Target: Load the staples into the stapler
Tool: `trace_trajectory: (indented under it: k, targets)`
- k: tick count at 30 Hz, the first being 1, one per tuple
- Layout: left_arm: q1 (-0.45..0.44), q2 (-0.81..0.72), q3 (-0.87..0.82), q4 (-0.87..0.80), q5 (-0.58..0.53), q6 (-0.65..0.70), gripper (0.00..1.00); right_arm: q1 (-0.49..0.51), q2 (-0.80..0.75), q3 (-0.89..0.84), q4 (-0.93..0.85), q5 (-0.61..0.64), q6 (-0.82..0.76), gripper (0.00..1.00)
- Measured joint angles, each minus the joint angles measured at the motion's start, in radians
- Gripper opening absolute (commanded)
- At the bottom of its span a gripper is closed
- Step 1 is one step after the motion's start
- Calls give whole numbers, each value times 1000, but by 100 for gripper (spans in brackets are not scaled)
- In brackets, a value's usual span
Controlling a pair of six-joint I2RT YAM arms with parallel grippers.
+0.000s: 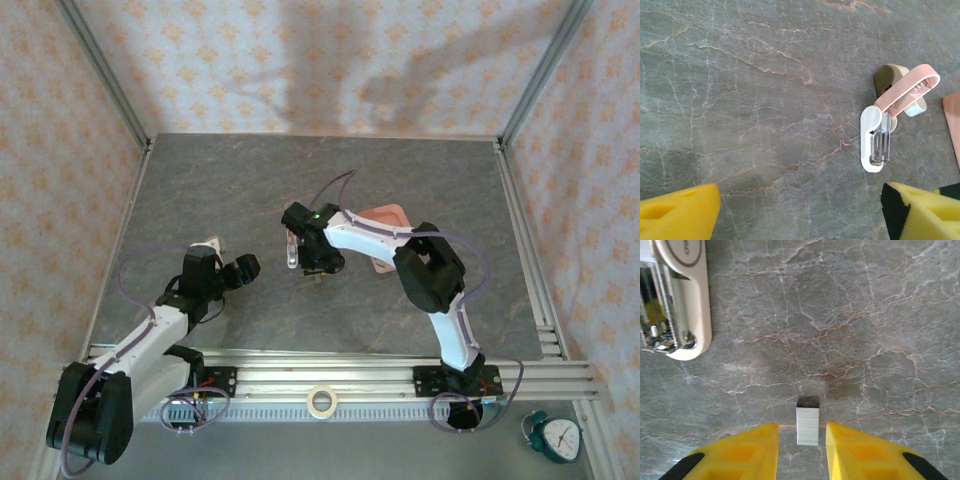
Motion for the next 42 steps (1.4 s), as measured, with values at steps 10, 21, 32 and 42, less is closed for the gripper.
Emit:
trace_trajectory:
  k: [10,21,32,42]
  targets:
    - [0,0,0,0,0,16,85,2,32,6,-10,0,-6,30]
    - [0,-2,0,-2,0,37,85,2,44,32,-19,13,-11,27]
    - [0,-13,0,-13,0,43,85,2,68,44,-24,34,-18,24]
    - [0,-13,0,-15,0,44,85,2,77,50,-24,34,-19,17]
